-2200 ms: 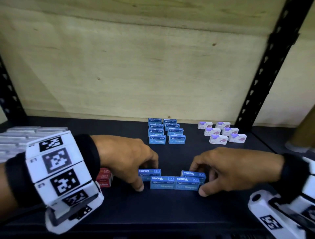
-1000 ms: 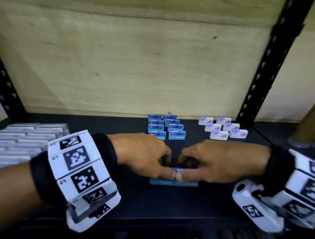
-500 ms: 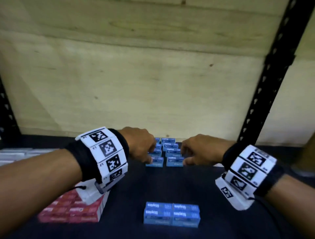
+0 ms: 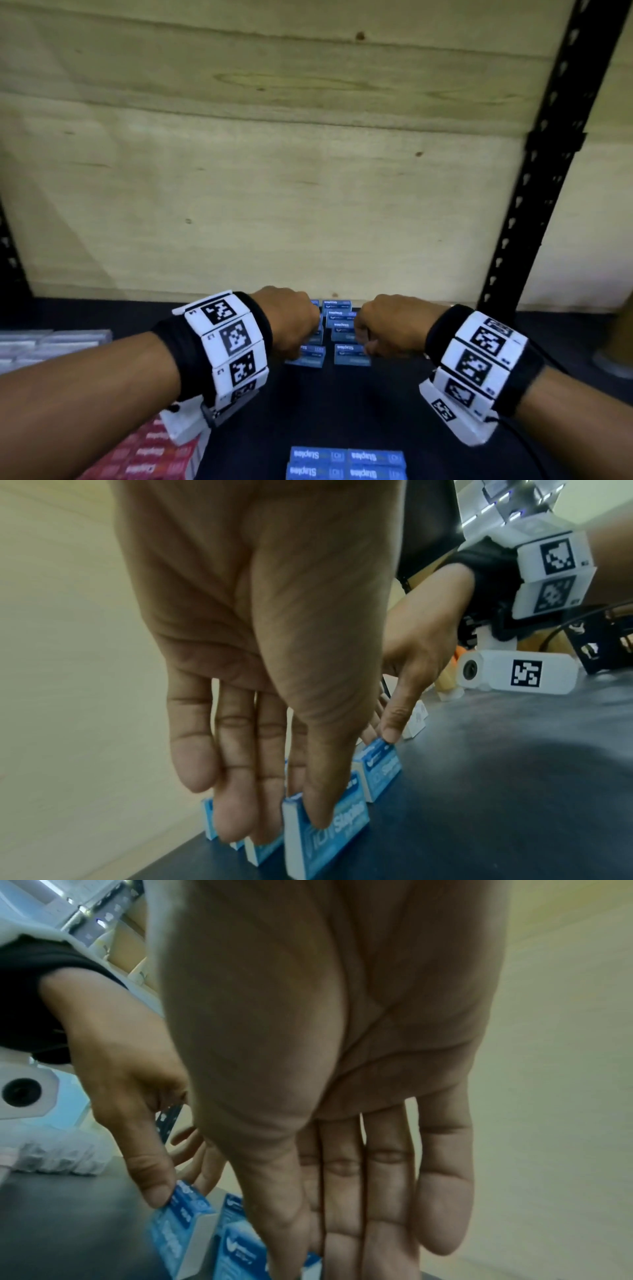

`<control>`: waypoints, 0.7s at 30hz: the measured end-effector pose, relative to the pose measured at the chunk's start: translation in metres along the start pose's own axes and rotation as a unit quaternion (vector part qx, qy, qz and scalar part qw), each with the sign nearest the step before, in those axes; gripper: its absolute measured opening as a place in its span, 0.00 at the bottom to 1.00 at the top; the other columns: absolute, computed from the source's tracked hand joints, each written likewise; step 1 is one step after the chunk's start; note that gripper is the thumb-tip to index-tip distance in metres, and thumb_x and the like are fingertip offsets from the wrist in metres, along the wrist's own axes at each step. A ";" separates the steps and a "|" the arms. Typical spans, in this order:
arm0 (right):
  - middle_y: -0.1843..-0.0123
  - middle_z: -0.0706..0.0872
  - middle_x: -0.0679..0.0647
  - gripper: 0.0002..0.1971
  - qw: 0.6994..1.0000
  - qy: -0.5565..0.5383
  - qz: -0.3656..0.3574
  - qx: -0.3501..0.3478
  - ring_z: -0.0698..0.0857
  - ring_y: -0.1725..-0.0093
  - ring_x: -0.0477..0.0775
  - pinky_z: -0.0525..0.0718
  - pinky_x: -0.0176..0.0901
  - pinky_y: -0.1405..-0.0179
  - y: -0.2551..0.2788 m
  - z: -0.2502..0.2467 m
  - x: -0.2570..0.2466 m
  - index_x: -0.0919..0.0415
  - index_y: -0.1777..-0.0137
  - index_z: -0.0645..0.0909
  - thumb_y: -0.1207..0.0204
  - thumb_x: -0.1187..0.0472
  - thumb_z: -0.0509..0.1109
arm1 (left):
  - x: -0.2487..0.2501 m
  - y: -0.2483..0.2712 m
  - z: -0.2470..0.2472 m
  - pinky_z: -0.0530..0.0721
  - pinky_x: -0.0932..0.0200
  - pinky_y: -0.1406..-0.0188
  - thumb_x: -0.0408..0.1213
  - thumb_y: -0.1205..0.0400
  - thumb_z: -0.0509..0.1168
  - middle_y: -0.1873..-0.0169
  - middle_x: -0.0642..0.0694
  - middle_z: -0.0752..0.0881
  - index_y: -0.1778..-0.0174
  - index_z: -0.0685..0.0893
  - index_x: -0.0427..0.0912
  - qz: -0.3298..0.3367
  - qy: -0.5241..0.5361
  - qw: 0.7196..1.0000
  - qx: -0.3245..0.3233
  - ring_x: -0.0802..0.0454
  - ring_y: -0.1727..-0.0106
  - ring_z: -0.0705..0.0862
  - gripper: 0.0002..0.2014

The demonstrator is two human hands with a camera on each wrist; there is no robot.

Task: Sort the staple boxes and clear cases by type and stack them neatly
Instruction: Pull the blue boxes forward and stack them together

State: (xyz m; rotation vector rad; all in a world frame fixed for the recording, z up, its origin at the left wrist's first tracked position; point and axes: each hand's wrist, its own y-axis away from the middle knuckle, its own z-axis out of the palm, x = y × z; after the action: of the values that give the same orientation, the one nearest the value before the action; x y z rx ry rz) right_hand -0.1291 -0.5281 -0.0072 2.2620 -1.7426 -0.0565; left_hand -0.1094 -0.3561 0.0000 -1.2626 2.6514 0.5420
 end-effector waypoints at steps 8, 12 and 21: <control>0.53 0.88 0.46 0.07 0.999 -0.022 -0.042 -0.011 0.86 0.51 0.51 0.85 0.47 0.47 0.051 0.013 -0.009 0.52 0.49 0.84 0.20 0.53 0.67 | 0.001 0.034 0.013 0.82 0.57 0.56 0.46 0.21 0.70 0.66 0.59 0.77 0.46 0.86 0.51 0.048 0.070 0.996 0.025 0.52 0.58 0.80 0.10; 0.59 0.85 0.42 0.06 0.998 -0.046 -0.044 -0.005 0.84 0.57 0.45 0.85 0.47 0.49 0.073 0.018 -0.013 0.50 0.49 0.82 0.20 0.50 0.67 | 0.005 0.049 0.020 0.84 0.59 0.55 0.48 0.22 0.71 0.70 0.62 0.77 0.48 0.86 0.52 0.066 0.118 0.991 0.018 0.56 0.61 0.81 0.09; 0.58 0.89 0.42 0.06 0.995 -0.079 -0.050 -0.024 0.82 0.64 0.40 0.84 0.41 0.54 0.104 0.024 -0.013 0.48 0.50 0.81 0.20 0.48 0.67 | 0.006 0.071 0.028 0.81 0.66 0.63 0.48 0.21 0.71 0.66 0.61 0.85 0.52 0.85 0.54 0.089 0.168 0.981 -0.021 0.66 0.68 0.80 0.05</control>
State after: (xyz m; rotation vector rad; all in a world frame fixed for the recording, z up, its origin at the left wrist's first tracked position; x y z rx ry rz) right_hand -0.2353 -0.5450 -0.0067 2.3635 -1.6820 -0.3026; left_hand -0.1690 -0.3084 -0.0089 -1.2302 3.0710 0.4444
